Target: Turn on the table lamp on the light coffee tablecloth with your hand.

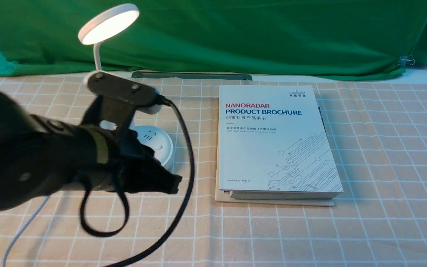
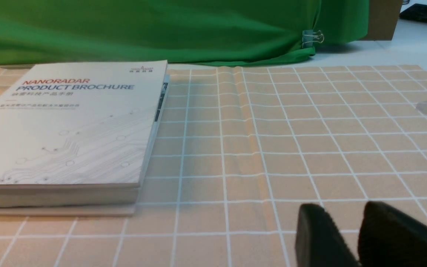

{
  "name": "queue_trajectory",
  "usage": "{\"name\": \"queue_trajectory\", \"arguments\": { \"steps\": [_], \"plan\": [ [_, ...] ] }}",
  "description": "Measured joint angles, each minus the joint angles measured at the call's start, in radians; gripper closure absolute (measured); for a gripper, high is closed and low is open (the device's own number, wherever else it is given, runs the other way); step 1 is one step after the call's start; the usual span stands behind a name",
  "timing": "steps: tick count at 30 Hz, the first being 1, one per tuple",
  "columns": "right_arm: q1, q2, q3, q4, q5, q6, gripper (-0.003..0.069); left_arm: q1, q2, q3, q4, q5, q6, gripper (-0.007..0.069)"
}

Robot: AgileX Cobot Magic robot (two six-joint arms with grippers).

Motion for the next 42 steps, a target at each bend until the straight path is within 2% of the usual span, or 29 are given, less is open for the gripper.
{"name": "queue_trajectory", "arguments": {
  "steps": [6, 16, 23, 26, 29, 31, 33, 34, 36, 39, 42],
  "plan": [
    [0.000, 0.000, 0.000, 0.000, 0.000, 0.000, 0.0421, 0.000, -0.285, 0.117, -0.031, 0.001, -0.055, 0.0603],
    [0.000, 0.000, 0.000, 0.000, 0.000, 0.000, 0.0421, 0.000, -0.434, 0.170, -0.088, 0.043, -0.058, 0.0603],
    [0.000, 0.000, 0.000, 0.000, 0.000, 0.000, 0.0421, 0.000, -0.500, 0.177, 0.006, 0.035, -0.033, 0.0607],
    [0.000, 0.000, 0.000, 0.000, 0.000, 0.000, 0.0421, 0.008, -0.557, 0.231, 0.090, -0.053, -0.074, 0.0608],
    [0.000, 0.000, 0.000, 0.000, 0.000, 0.000, 0.0421, 0.116, -0.661, 0.357, 0.095, -0.214, -0.112, 0.0608],
    [0.000, 0.000, 0.000, 0.000, 0.000, 0.000, 0.0421, 0.217, -0.727, 0.453, 0.026, -0.326, -0.077, 0.0608],
    [0.000, 0.000, 0.000, 0.000, 0.000, 0.000, 0.0421, 0.370, -0.835, 0.588, -0.074, -0.507, 0.065, 0.0608],
    [0.000, 0.000, 0.000, 0.000, 0.000, 0.000, 0.0421, 0.381, -0.845, 0.599, -0.080, -0.520, 0.078, 0.0608],
    [0.000, 0.000, 0.000, 0.000, 0.000, 0.000, 0.0421, 0.482, -0.953, 0.705, -0.119, -0.642, 0.180, 0.0608],
    [0.000, 0.000, 0.000, 0.000, 0.000, 0.000, 0.0421, 0.623, -1.095, 0.796, -0.177, -0.661, 0.224, 0.0608],
    [0.000, 0.000, 0.000, 0.000, 0.000, 0.000, 0.0421, 0.739, -1.177, 0.841, -0.218, -0.561, 0.230, 0.0608]
  ]
}}
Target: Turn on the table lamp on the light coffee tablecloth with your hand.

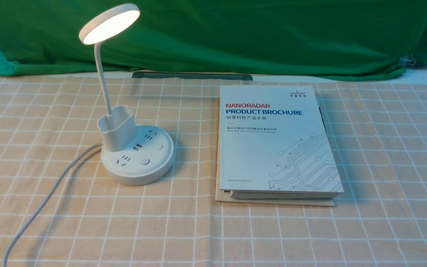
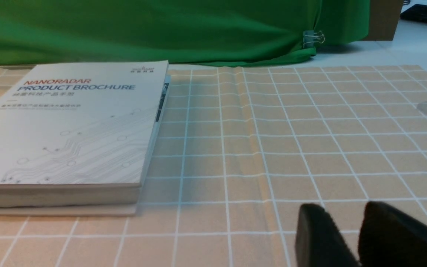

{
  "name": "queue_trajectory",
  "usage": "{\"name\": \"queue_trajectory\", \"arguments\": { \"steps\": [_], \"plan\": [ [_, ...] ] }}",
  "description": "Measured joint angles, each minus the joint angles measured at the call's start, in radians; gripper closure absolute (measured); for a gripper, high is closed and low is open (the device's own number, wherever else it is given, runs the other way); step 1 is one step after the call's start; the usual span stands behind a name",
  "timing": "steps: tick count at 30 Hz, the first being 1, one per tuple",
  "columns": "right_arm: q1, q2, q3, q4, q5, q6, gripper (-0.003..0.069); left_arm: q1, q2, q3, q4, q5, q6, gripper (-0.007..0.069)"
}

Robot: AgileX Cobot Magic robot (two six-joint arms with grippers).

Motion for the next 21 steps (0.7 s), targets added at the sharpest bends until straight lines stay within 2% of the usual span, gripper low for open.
{"name": "queue_trajectory", "arguments": {
  "steps": [3, 7, 15, 21],
  "plan": [
    [0.000, 0.000, 0.000, 0.000, 0.000, 0.000, 0.0421, 0.061, -0.039, 0.016, -0.007, 0.112, -0.015, 0.0608],
    [0.000, 0.000, 0.000, 0.000, 0.000, 0.000, 0.0421, 0.066, -0.041, 0.020, -0.007, 0.216, -0.019, 0.0608],
    [0.000, 0.000, 0.000, 0.000, 0.000, 0.000, 0.0421, -0.017, -0.045, 0.020, 0.000, 0.314, -0.022, 0.0608],
    [0.000, 0.000, 0.000, 0.000, 0.000, 0.000, 0.0421, -0.086, -0.047, 0.020, 0.021, 0.304, -0.022, 0.0608]
  ]
}}
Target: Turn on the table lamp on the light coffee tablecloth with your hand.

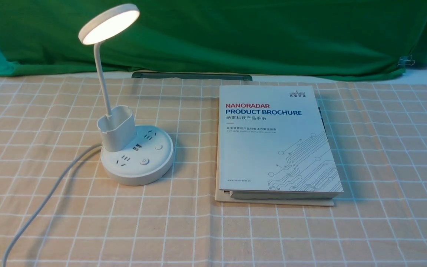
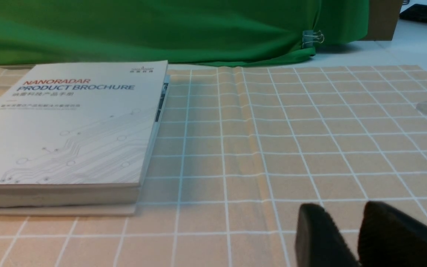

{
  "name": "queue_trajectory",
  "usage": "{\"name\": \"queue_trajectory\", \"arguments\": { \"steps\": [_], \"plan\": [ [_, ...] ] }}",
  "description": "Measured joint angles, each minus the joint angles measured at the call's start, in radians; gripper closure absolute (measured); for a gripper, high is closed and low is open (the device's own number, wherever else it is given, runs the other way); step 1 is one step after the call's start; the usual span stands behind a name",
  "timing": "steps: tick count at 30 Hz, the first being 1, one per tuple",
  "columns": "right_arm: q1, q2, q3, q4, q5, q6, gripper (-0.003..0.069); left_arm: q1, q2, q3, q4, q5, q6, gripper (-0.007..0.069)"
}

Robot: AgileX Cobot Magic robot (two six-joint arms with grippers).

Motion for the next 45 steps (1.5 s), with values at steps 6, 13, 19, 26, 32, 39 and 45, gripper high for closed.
{"name": "queue_trajectory", "arguments": {
  "steps": [6, 13, 19, 26, 32, 39, 45],
  "plan": [
    [0.000, 0.000, 0.000, 0.000, 0.000, 0.000, 0.0421, -0.022, 0.000, 0.000, 0.010, -0.007, 0.000, 0.0607],
    [0.000, 0.000, 0.000, 0.000, 0.000, 0.000, 0.0421, -0.022, 0.000, 0.000, 0.010, -0.010, 0.004, 0.0605],
    [0.000, 0.000, 0.000, 0.000, 0.000, 0.000, 0.0421, -0.022, 0.000, 0.000, 0.022, -0.047, 0.004, 0.0603],
    [0.000, 0.000, 0.000, 0.000, 0.000, 0.000, 0.0421, -0.023, 0.000, 0.000, 0.028, -0.051, 0.004, 0.0603],
    [0.000, 0.000, 0.000, 0.000, 0.000, 0.000, 0.0421, -0.023, 0.000, 0.000, 0.029, -0.051, 0.004, 0.0603],
    [0.000, 0.000, 0.000, 0.000, 0.000, 0.000, 0.0421, -0.023, 0.000, 0.000, 0.032, -0.051, 0.004, 0.0603],
    [0.000, 0.000, 0.000, 0.000, 0.000, 0.000, 0.0421, -0.023, 0.000, 0.000, 0.032, -0.051, 0.004, 0.0603]
  ]
}}
